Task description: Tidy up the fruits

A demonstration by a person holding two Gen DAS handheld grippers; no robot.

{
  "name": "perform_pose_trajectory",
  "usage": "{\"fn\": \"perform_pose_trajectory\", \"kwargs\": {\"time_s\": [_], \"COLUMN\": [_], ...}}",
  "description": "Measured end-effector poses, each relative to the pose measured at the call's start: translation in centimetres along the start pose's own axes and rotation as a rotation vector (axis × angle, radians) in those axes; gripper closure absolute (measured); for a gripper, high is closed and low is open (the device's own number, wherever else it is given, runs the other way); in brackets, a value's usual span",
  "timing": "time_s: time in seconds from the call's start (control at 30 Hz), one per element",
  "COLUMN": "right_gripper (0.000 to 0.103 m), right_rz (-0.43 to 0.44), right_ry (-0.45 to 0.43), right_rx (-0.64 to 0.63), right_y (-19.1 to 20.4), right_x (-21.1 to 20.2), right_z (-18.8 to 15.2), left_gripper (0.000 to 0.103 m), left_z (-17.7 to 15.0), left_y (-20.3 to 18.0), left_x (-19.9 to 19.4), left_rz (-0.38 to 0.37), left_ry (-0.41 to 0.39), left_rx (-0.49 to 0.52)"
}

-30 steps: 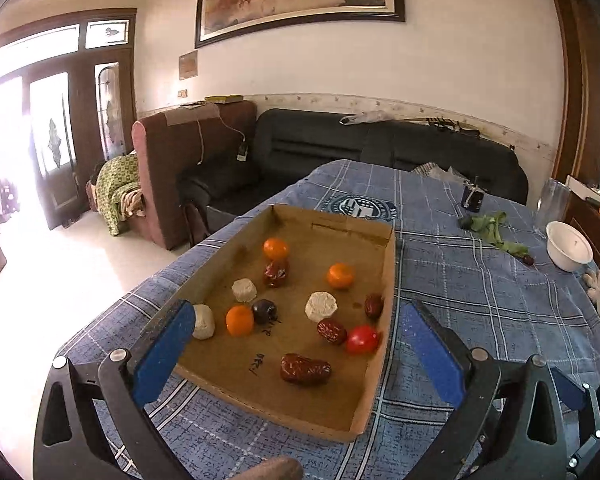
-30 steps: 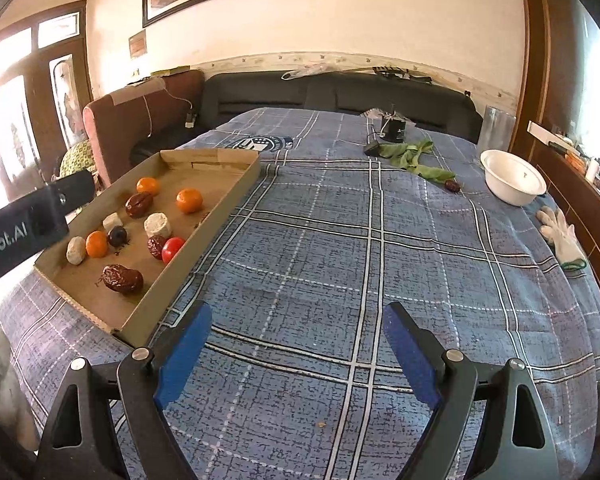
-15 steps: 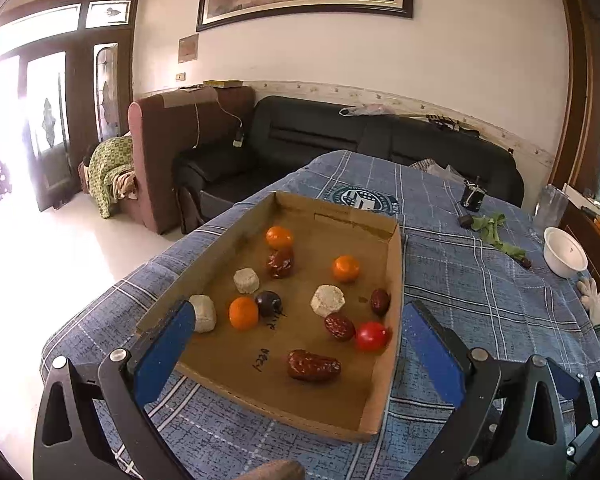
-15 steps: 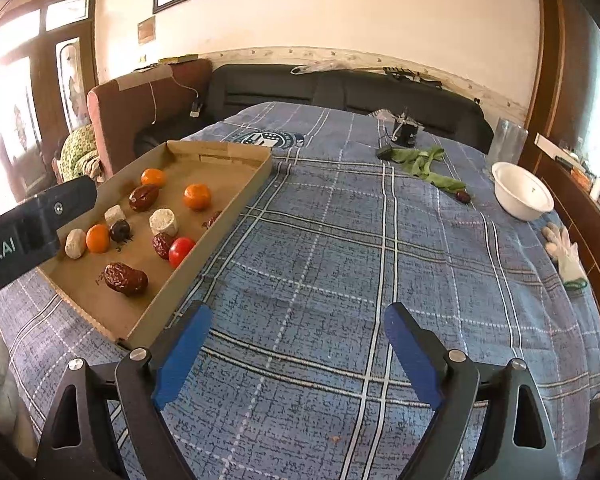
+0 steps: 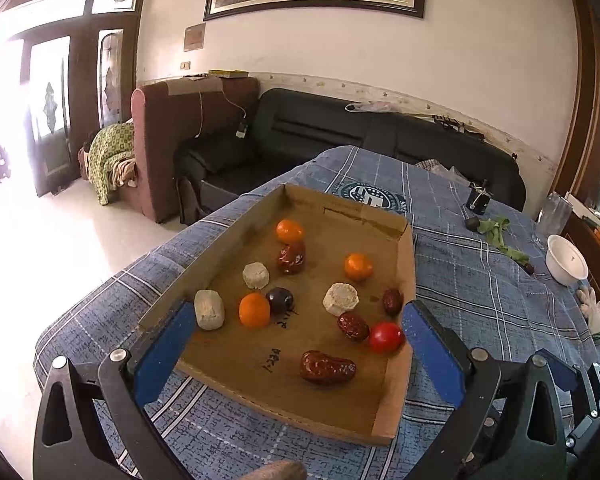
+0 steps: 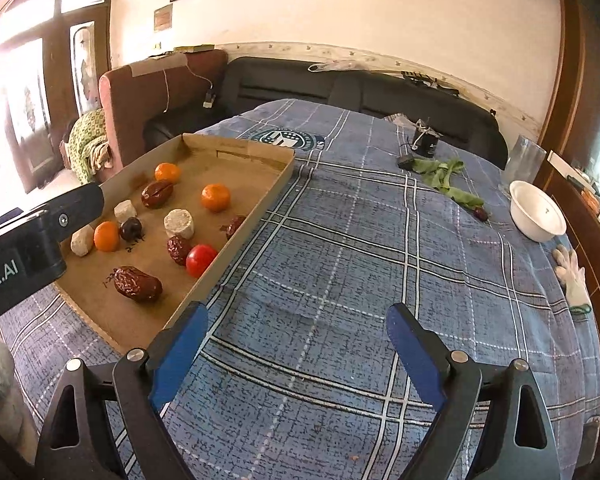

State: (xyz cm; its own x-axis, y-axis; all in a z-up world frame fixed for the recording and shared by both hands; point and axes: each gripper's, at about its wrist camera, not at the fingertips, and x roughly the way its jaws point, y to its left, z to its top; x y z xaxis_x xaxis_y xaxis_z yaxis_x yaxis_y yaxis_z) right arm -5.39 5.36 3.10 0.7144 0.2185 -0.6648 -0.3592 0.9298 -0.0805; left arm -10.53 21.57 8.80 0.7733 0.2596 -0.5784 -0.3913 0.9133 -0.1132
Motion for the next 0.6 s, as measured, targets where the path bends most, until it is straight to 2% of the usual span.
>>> {"fn": "perform_pose_trajectory", "kwargs": {"time_s": [0.6], "right_gripper": [0.009], "right_rz": [0.009], "right_ry": [0.010], "right_rx": [-0.039], "right_y": [1.4], "right_x": [1.0], "right_z": [1.0], "left_gripper": [0.000], "left_z": [-0.1], "left_y": [1.2], "left_x": [1.6], "left_rz": [0.002], "left_ry": [0.045], "left_rx": [-0.008]}}
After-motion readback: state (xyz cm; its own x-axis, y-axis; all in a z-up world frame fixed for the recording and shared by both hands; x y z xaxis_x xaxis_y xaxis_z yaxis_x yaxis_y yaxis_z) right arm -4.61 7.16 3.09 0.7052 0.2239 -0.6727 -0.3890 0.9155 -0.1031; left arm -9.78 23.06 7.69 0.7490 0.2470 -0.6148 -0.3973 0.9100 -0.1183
